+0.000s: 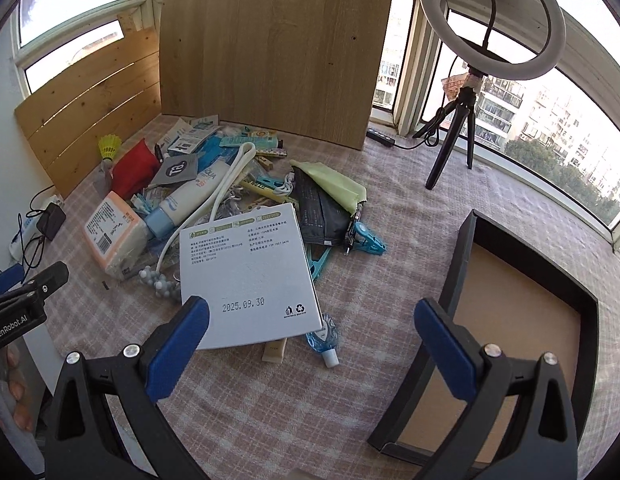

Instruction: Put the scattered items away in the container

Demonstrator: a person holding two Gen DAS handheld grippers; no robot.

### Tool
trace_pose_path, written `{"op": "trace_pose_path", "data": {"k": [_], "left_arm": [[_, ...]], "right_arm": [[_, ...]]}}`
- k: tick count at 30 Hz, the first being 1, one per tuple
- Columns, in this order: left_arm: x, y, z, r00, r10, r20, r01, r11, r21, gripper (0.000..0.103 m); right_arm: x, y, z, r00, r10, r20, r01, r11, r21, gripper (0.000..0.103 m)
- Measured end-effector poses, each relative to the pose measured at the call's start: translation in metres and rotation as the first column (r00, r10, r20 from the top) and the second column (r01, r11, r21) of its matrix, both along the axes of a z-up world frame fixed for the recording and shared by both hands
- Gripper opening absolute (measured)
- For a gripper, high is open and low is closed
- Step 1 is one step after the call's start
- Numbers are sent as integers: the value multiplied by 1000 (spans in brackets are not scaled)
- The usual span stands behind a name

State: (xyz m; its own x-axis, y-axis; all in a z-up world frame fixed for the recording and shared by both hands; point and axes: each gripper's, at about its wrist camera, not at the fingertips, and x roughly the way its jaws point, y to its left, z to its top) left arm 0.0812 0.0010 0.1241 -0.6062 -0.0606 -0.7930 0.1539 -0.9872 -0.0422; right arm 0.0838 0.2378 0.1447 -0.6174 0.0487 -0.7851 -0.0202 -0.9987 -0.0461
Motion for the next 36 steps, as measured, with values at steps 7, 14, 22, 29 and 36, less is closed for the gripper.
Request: {"op": "trace_pose_path", "data": {"k": [7,14,22,29,36], "left_arm": [[-6,33,-1,999,-39,26,38,999,39,101],[-25,76,-19,988,-134,73,124,984,124,99],[-46,106,-49,969,-183,168,152,972,181,83],[-52,110,-66,954,-200,222,134,951,279,72],[-49,130,-63,939,-268,214,202,937,286,66]], "right_arm": [[-16,20,-1,996,92,-15,-92,996,0,102],[-51,33,-30,984,159,83,-153,986,-71,80],[-78,34,-64,961,206,187,-179,973,-148,54],[-88,37,-70,955,223,195,-178,958,-224,54],[-86,21,-78,929,296,223,-217,922,-322,50]]}}
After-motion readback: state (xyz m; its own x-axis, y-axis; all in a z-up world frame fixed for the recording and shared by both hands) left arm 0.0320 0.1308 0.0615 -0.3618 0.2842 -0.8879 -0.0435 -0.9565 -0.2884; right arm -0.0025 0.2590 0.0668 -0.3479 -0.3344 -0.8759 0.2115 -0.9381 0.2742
